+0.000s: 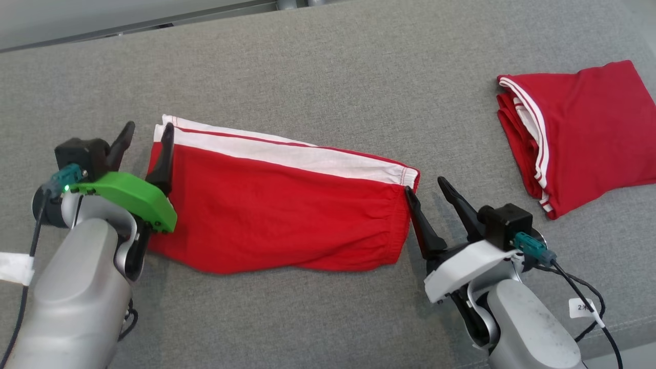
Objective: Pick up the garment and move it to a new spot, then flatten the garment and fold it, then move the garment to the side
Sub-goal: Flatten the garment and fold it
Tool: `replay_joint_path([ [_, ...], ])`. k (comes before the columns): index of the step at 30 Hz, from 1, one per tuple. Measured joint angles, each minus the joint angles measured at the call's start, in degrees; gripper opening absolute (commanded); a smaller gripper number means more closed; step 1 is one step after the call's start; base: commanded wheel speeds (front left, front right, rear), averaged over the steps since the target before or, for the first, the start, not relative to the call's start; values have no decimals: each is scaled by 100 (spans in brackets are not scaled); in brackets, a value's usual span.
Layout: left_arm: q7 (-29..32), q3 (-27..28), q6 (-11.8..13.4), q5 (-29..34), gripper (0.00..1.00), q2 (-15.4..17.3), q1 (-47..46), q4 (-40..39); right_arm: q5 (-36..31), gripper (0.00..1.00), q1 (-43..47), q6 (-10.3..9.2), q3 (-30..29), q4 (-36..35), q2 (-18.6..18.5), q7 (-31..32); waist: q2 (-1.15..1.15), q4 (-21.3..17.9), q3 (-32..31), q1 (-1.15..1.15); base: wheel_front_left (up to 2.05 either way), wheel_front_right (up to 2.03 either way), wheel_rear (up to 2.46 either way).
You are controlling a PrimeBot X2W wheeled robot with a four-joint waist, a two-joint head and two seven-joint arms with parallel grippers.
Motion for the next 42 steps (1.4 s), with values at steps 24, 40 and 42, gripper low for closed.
replay_joint_path([
  [24, 985, -695, 0, -1042, 100, 391, 1060, -107, -372, 100, 1190, -1, -858, -1329, 0, 742, 0, 223, -840, 0, 0, 0, 0],
  [40, 1357, -973, 0, -1433, 58, 421, 937, 26, -352, 100, 1214, -1, -842, -1521, -1, 838, 0, -104, -652, 0, 0, 0, 0],
  [42, 1362, -1009, 0, -1479, 37, 428, 936, 24, -345, 100, 1213, -1, -832, -1521, -1, 837, 0, -122, -658, 0, 0, 0, 0],
])
